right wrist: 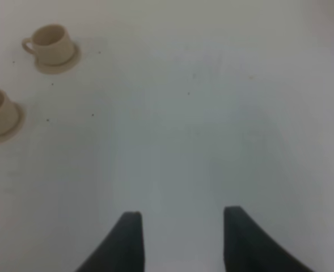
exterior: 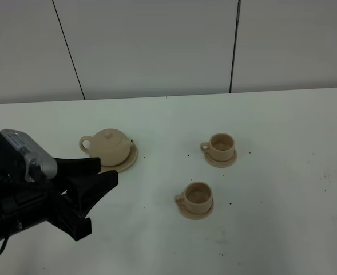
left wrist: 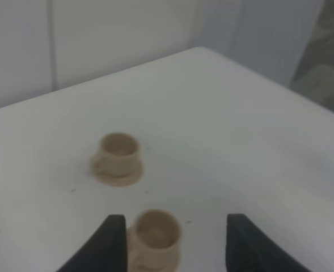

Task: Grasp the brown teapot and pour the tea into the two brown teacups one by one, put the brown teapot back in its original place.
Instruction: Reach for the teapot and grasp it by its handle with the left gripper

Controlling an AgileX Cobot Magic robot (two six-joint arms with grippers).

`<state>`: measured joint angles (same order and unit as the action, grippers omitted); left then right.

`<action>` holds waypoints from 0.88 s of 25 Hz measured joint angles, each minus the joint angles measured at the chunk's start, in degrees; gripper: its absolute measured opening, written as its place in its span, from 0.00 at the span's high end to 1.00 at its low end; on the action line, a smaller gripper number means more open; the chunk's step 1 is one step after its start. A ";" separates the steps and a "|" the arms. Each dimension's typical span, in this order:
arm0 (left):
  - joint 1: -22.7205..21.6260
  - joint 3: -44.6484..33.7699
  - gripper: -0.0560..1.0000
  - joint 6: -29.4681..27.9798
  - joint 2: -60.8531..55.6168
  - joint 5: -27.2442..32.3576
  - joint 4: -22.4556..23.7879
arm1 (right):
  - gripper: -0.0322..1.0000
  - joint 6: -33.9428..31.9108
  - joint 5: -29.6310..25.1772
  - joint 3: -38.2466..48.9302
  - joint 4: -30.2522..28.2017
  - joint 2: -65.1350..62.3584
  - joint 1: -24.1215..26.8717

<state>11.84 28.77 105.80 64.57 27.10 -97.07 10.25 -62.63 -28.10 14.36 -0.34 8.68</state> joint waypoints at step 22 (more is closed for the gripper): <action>0.00 23.04 0.58 -82.49 3.58 -1.04 88.98 | 0.65 0.00 0.05 0.00 0.62 0.00 0.00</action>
<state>11.84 51.81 23.31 68.15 26.06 -8.09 10.25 -62.58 -28.10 14.98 -0.34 8.68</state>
